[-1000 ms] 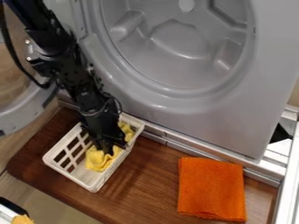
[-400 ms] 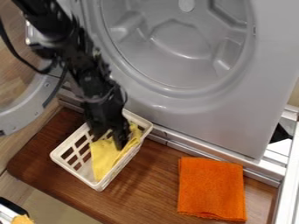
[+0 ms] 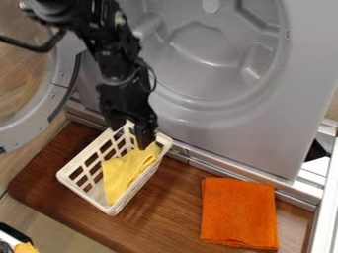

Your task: Put the yellow cloth in the white basket

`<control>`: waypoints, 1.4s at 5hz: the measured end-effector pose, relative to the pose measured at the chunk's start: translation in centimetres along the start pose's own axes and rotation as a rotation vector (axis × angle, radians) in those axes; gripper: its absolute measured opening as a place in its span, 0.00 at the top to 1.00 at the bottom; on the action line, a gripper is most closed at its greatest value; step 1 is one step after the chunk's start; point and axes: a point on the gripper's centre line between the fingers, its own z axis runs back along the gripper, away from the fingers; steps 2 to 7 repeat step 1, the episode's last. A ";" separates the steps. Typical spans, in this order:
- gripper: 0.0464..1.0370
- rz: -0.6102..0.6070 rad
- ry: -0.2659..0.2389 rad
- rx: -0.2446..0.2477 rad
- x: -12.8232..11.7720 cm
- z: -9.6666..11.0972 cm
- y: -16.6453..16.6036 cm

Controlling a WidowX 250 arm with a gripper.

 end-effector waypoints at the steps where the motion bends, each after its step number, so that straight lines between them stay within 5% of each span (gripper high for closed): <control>1: 0.04 0.007 -0.023 0.003 0.1 1.7 -0.7; 7: 0.04 0.007 -0.023 0.003 0.1 1.7 -0.7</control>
